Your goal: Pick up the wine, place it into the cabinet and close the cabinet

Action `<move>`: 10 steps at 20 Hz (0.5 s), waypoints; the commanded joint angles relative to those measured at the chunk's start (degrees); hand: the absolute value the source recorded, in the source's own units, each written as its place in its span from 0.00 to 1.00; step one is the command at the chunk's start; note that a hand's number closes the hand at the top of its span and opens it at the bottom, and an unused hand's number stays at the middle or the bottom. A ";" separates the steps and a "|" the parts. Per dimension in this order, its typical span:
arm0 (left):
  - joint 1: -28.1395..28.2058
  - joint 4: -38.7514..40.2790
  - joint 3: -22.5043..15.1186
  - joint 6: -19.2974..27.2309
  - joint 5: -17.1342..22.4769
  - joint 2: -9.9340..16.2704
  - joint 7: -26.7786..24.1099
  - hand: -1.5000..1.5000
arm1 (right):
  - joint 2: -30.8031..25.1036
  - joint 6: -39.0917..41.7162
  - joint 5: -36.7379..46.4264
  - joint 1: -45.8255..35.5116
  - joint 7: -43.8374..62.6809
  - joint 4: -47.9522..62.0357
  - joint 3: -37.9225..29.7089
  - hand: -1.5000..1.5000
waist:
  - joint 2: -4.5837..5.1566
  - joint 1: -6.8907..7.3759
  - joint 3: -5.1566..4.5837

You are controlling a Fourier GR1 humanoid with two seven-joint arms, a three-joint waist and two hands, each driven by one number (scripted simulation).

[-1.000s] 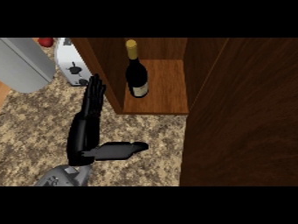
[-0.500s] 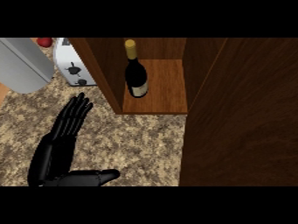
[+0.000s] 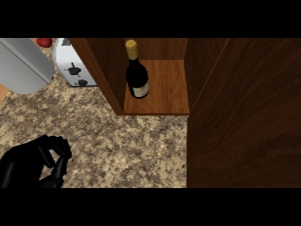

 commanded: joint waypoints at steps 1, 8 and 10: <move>2.77 1.10 3.63 -4.74 1.21 1.27 -2.03 1.00 | -1.08 0.21 -2.74 -0.18 5.01 -9.08 0.78 1.00 | 0.02 0.07 0.03; 3.54 3.35 11.34 -12.52 7.00 5.25 -2.03 1.00 | 1.24 0.39 -6.90 -3.45 8.12 -6.15 9.27 1.00 | 0.13 0.68 -0.02; 2.88 6.94 10.44 -13.71 5.24 3.21 -4.40 1.00 | 1.75 1.70 -8.30 -8.57 7.31 -2.14 8.95 1.00 | 0.27 0.66 0.00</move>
